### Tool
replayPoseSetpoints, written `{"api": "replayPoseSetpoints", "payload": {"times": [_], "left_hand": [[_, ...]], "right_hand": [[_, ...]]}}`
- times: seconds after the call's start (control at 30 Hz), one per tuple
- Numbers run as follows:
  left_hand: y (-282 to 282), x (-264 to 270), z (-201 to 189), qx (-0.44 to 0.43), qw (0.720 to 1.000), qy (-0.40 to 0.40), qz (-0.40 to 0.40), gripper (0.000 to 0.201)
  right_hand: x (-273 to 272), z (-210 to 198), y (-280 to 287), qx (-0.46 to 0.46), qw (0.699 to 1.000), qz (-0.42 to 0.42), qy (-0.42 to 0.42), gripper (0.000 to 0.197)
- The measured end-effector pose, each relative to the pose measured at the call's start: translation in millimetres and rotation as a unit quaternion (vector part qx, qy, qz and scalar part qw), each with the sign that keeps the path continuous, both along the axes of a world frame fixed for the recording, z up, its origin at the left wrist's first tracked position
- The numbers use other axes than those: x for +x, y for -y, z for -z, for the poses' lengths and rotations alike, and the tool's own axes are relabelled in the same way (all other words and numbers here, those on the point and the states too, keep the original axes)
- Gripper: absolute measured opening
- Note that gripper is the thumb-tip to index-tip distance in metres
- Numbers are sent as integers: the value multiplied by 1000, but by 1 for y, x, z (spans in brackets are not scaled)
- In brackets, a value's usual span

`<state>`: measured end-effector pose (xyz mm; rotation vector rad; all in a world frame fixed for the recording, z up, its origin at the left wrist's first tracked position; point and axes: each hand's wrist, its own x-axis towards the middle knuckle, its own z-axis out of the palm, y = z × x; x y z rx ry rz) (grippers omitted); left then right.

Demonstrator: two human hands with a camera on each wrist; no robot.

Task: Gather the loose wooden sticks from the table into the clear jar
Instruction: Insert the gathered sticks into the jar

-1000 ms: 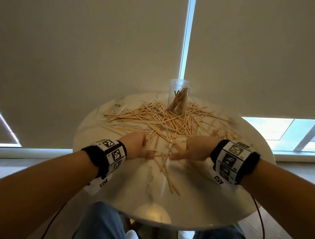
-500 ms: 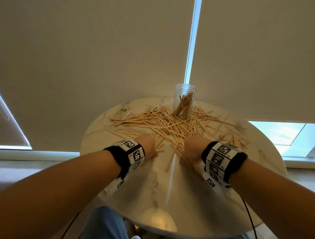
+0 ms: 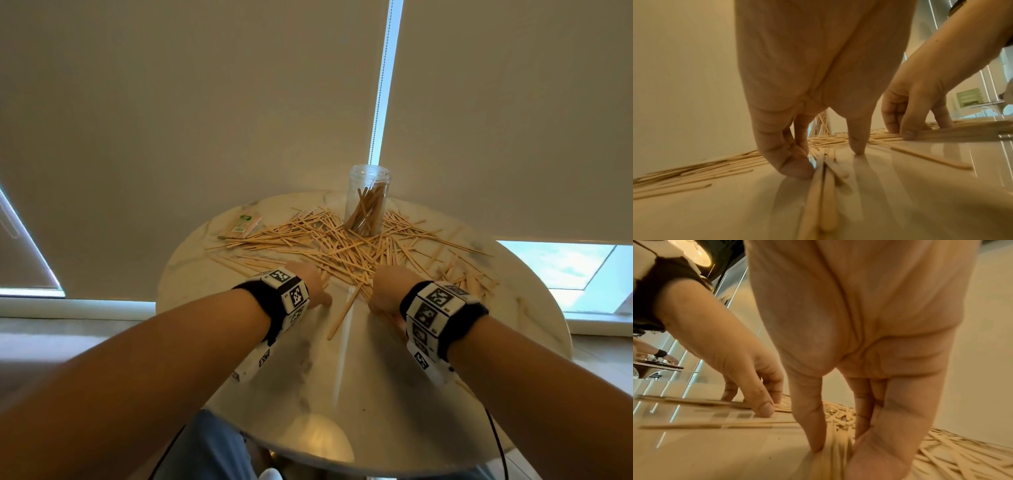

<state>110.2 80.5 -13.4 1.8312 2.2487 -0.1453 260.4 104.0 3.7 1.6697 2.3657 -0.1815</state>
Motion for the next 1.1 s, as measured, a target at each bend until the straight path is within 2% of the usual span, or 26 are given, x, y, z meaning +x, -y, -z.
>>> {"api": "replayPoseSetpoints", "payload": {"times": [0.23,0.37,0.63,0.8,1.1], "left_hand": [[1,20,-12,-3,999,-21,35,32],[4,24,-11,13,996,-50,71,33],[-2,20,-7,-9,995,-75,65,33],[-2,16,-4,-56,989,-116,72,33],[5,18,-6,-53,980,-163,105,36]], "right_hand": [[1,-1,-9,-32,999,1,17,23],[1,3,-14,-25,1000,10,13,27],[-6,11,-19,-3,999,0,37,25],[-8,13,-21,-2,999,-5,49,24],[-4,16,-14,15,1000,16,-4,26]]}}
